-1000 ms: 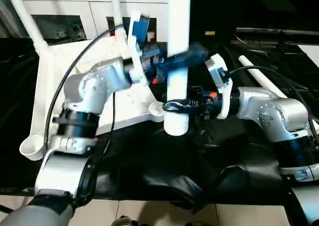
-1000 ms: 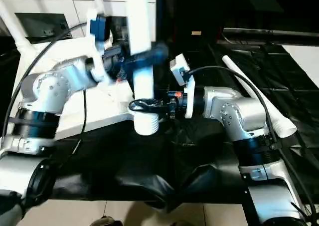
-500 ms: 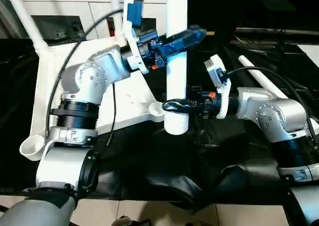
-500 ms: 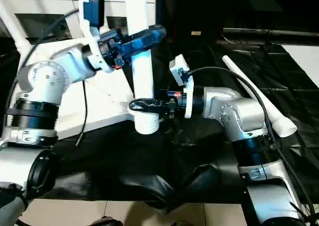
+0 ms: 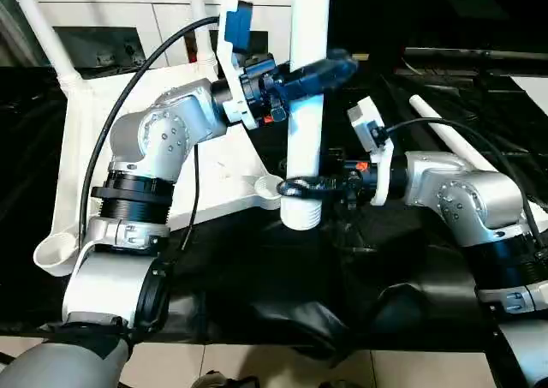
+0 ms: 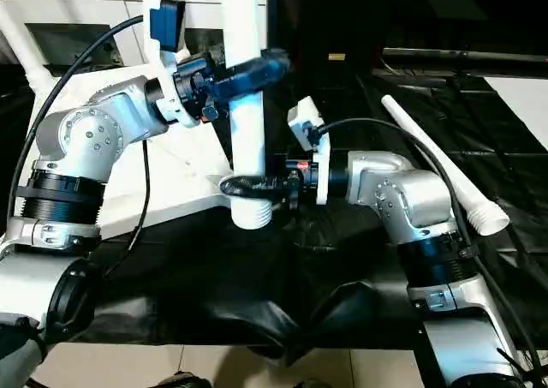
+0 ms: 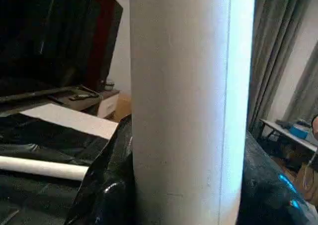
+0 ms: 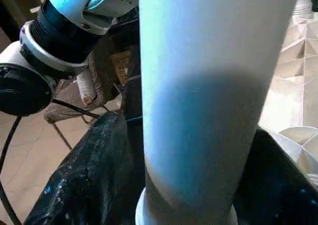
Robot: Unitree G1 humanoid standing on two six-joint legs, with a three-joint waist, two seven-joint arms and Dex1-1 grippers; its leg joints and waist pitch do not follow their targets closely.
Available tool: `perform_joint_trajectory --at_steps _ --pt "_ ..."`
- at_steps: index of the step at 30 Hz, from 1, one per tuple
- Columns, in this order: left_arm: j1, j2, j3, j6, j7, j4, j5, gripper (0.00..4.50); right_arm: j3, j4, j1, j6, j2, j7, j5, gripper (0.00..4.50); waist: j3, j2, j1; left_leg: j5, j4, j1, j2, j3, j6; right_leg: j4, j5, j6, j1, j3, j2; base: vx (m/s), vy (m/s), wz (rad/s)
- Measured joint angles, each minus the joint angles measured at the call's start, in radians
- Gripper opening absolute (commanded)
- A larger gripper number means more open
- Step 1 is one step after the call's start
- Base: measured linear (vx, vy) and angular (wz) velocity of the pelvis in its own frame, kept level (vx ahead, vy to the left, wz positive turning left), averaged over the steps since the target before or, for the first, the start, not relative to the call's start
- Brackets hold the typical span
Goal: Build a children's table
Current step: Pick table leg
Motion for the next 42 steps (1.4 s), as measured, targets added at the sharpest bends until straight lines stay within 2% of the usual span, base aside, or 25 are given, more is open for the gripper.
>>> perform_joint_trajectory --at_steps 14,17,19,20,25,29,31,34,35,39,42 --pt "0.011 0.004 -0.017 -0.001 -0.033 -0.009 0.01 1.8 0.006 0.01 -0.006 -0.002 0.012 0.002 -0.002 3.19 0.0 0.001 -0.001 0.0 0.0 0.0 0.0 0.0 0.0 0.0 0.0 0.0 0.0 0.0 0.0 0.0 0.0 0.0" --pt "0.012 0.005 -0.018 -0.001 -0.033 -0.01 0.01 1.8 0.006 0.01 -0.006 -0.002 0.012 0.002 -0.002 2.79 0.0 0.001 -0.001 0.0 0.0 0.0 0.0 0.0 0.0 0.0 0.0 0.0 0.0 0.0 0.0 0.0 0.0 0.0" --pt "0.012 0.004 -0.019 -0.001 -0.035 -0.01 0.01 1.8 0.006 0.011 -0.006 -0.001 0.012 0.002 -0.002 2.69 0.0 0.001 -0.001 0.0 0.0 0.0 0.0 0.0 0.0 0.0 0.0 0.0 0.0 0.0 0.0 0.0 0.0 0.0" --pt "0.012 0.004 -0.019 -0.001 -0.035 -0.01 0.01 1.8 0.006 0.011 -0.006 0.0 0.012 0.002 -0.002 2.48 0.0 0.001 -0.001 0.0 0.0 0.0 0.0 0.0 0.0 0.0 0.0 0.0 0.0 0.0 0.0 0.0 0.0 0.0" --pt "0.012 0.003 -0.019 0.0 -0.035 -0.01 0.009 1.8 0.004 0.012 -0.006 0.001 0.01 0.0 -0.002 2.05 0.0 0.002 -0.001 0.0 0.0 0.0 0.0 0.0 0.0 0.0 0.0 0.0 0.0 0.0 0.0 0.0 0.0 0.0" --pt "0.012 0.0 -0.018 0.0 -0.026 -0.009 0.01 1.8 0.004 0.012 -0.006 0.001 0.008 0.0 -0.002 1.91 0.0 0.005 -0.001 0.0 0.0 0.0 0.0 0.0 0.0 0.0 0.0 0.0 0.0 0.0 0.0 0.0 0.0 0.0" --pt "0.012 -0.008 -0.011 0.0 -0.014 -0.006 0.009 2.36 -0.003 0.011 -0.003 0.001 0.007 0.0 -0.002 1.89 0.0 0.005 -0.001 0.0 0.0 0.0 0.0 0.0 0.0 0.0 0.0 0.0 0.0 0.0 0.0 0.0 0.0 0.0" --pt "0.012 -0.01 -0.003 0.003 -0.01 -0.005 0.004 2.53 -0.005 0.008 -0.001 0.003 0.012 0.001 0.003 1.88 0.0 0.006 -0.001 0.0 0.0 0.0 0.0 0.0 0.0 0.0 0.0 0.0 0.0 0.0 0.0 0.0 0.0 0.0" --pt "0.012 -0.012 -0.002 0.003 -0.009 -0.005 0.003 2.78 -0.005 0.007 0.003 0.003 0.013 0.001 0.004 1.86 0.0 0.006 -0.001 0.0 0.0 0.0 0.0 0.0 0.0 0.0 0.0 0.0 0.0 0.0 0.0 0.0 0.0 0.0" --pt "0.014 -0.042 0.012 -0.064 0.024 -0.001 0.016 2.97 -0.014 0.007 0.033 0.003 0.021 -0.009 0.007 1.86 0.0 0.006 -0.001 0.0 0.0 0.0 0.0 0.0 0.0 0.0 0.0 0.0 0.0 0.0 0.0 0.0 0.0 0.0" --pt "0.021 -0.092 0.072 -0.111 0.056 0.026 -0.009 2.97 -0.029 0.005 0.04 0.003 0.033 -0.02 0.017 1.86 0.0 0.006 -0.002 0.0 0.0 0.0 0.0 0.0 0.0 0.0 0.0 0.0 0.0 0.0 0.0 0.0 0.0 0.0"
